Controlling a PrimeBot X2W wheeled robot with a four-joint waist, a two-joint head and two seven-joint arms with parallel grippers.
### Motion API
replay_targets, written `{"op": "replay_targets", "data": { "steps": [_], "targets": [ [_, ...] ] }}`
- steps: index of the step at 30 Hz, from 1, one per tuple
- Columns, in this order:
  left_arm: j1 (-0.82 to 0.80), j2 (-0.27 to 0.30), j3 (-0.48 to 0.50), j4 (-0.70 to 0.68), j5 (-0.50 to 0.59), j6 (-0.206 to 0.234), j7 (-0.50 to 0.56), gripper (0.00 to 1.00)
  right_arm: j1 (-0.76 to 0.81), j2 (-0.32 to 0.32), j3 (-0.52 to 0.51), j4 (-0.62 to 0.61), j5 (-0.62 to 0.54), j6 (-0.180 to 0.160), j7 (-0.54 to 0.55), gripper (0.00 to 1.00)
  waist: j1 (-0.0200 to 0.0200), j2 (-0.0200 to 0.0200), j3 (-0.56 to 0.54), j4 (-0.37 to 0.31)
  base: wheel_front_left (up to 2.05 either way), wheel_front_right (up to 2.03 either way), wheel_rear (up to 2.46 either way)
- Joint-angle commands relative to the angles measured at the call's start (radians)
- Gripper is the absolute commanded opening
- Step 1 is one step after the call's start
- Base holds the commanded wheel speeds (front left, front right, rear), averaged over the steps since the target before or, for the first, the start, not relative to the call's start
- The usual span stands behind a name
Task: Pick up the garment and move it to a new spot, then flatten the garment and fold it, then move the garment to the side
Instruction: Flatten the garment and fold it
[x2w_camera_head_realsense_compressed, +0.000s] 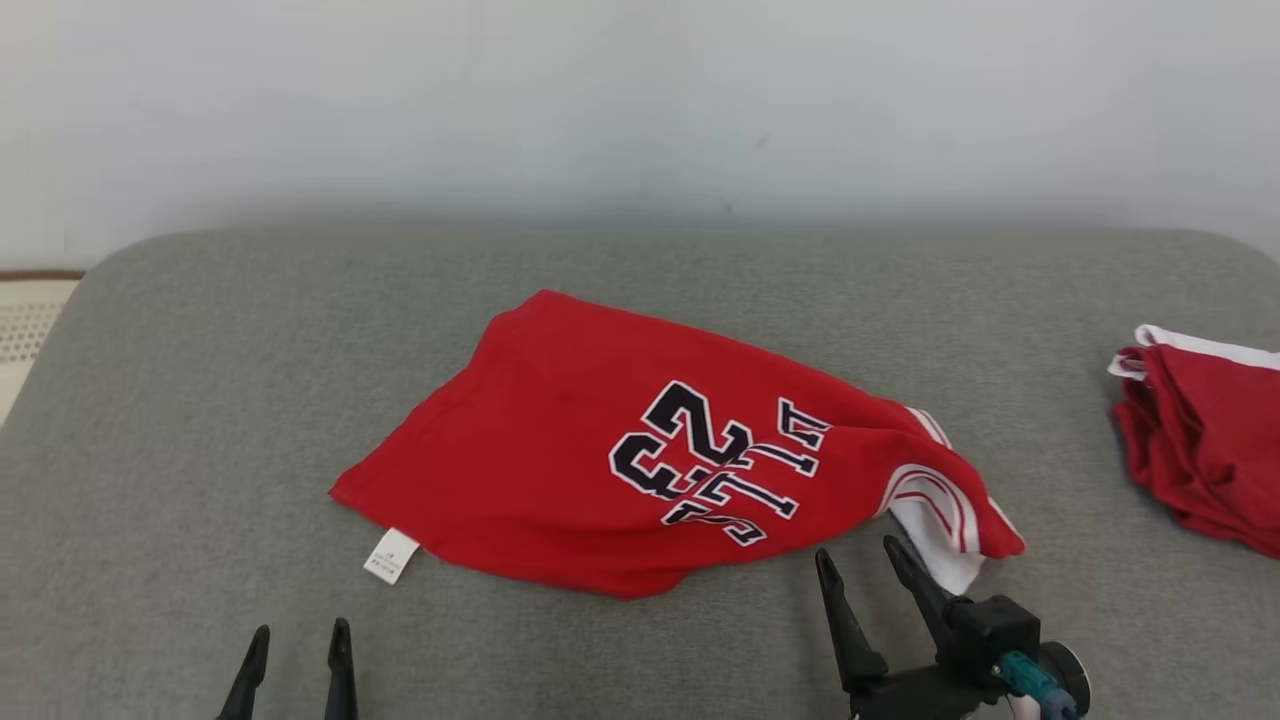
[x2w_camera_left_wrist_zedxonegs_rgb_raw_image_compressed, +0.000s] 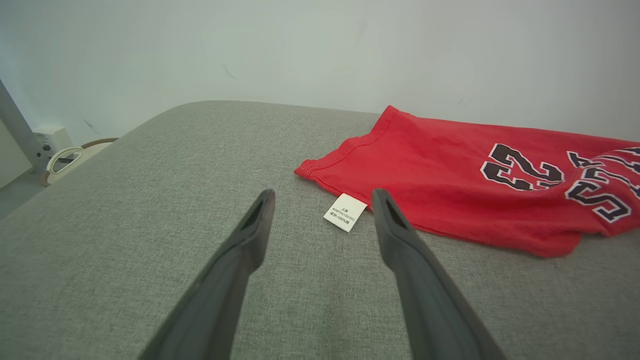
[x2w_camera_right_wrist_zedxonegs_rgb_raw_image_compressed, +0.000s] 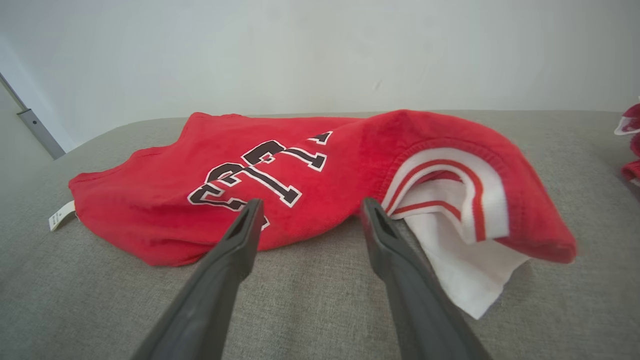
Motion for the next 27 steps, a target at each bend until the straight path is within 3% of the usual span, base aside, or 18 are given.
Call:
{"op": "replay_targets", "data": {
  "steps": [1,12,23,24,26,27],
  "targets": [
    [-0.008,0.000,-0.005,-0.001,-0.009,-0.001,-0.001,1.00,-0.018,-0.003,-0.001,0.016,0.006,0.000,0.000,1.00,0.0000,0.0000,0.035,0.044,0.00,0.00,0.00],
    [-0.035,0.000,-0.027,-0.003,-0.020,-0.006,-0.001,1.00,-0.100,0.002,-0.094,0.174,0.044,0.000,0.000,1.00,0.0000,0.0000,0.104,0.186,0.00,0.00,0.00],
    [-0.048,0.000,-0.052,-0.008,-0.023,-0.008,-0.001,1.00,-0.153,0.008,-0.084,0.249,0.047,0.000,0.000,1.00,0.0000,0.0000,0.134,0.230,0.00,0.00,0.00],
    [-0.053,0.000,-0.053,-0.008,-0.023,-0.009,-0.001,1.00,-0.164,0.008,-0.089,0.245,0.044,0.000,0.000,0.81,0.0000,0.0000,0.138,0.231,0.00,0.00,0.00],
    [-0.061,0.000,-0.056,-0.010,-0.023,-0.009,-0.001,1.00,-0.177,0.009,-0.097,0.232,0.043,0.000,0.000,0.00,0.0000,0.0000,0.142,0.232,0.00,0.00,0.00],
    [-0.061,0.000,-0.058,-0.010,-0.024,-0.008,-0.001,1.00,-0.182,0.009,-0.101,0.223,0.044,0.000,0.000,0.00,0.0000,0.0000,0.144,0.231,0.00,0.00,0.00]
  ]
}}
